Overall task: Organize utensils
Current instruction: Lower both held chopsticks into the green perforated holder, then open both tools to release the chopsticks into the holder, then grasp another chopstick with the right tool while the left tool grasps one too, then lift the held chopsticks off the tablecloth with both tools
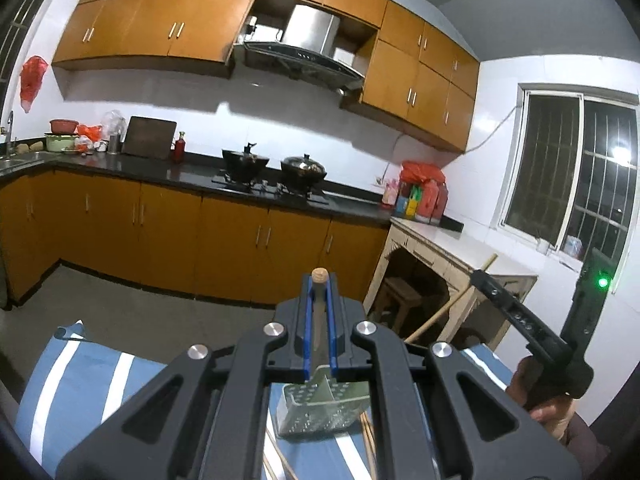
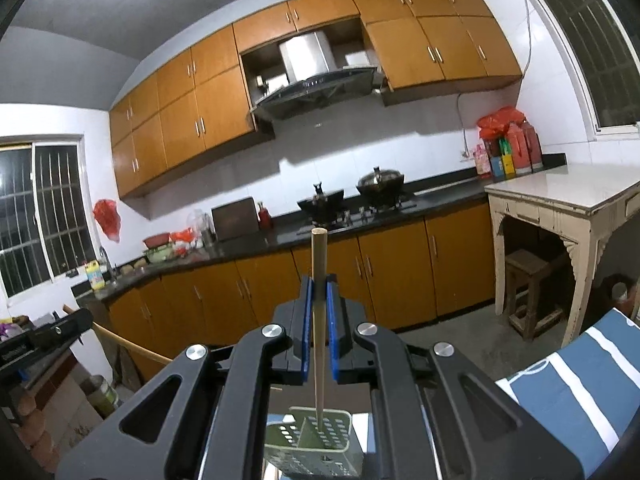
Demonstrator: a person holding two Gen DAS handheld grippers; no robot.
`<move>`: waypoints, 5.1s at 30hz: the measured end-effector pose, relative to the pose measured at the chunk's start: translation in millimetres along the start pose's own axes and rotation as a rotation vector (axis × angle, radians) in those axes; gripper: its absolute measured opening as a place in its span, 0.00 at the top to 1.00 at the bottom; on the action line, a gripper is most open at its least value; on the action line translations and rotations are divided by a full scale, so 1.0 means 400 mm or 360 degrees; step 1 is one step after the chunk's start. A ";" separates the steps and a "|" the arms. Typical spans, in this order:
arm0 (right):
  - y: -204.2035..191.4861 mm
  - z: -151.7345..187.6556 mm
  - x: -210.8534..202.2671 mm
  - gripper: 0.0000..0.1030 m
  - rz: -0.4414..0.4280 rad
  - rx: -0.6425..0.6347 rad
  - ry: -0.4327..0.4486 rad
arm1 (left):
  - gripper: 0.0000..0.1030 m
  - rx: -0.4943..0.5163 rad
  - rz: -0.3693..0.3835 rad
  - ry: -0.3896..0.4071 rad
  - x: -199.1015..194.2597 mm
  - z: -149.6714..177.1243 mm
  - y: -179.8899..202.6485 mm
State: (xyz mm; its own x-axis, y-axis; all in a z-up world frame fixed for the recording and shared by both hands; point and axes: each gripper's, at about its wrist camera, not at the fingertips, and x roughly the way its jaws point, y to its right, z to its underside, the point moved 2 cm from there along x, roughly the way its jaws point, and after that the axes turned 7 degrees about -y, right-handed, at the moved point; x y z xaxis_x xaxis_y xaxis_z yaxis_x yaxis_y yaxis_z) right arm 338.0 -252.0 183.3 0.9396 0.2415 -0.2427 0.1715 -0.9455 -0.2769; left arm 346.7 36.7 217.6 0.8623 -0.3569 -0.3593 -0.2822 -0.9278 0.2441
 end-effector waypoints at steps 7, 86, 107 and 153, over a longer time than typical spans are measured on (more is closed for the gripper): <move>0.001 0.017 0.009 0.92 0.0021 -0.0019 -0.0042 | 0.93 -0.0001 0.0034 -0.0001 -0.026 0.005 -0.009; 0.279 0.603 0.067 0.93 0.0516 0.0253 -0.1083 | 0.65 -0.0093 -0.0399 -0.0900 0.171 0.652 -0.238; 0.239 0.616 0.068 0.92 0.0457 0.0129 -0.1061 | 0.92 -0.0075 -0.0455 -0.0970 0.215 0.664 -0.273; 0.221 0.626 0.004 0.93 0.0453 0.0106 -0.1002 | 0.92 -0.0016 -0.0461 -0.0947 0.156 0.695 -0.243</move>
State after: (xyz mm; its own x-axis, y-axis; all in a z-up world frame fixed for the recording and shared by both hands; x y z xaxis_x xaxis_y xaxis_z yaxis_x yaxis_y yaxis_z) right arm 280.5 -280.4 -74.5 0.5911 0.0857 -0.8020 -0.0938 -0.9803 -0.1739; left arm 310.9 74.5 -78.9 0.5223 -0.0952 -0.8474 -0.0677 -0.9952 0.0701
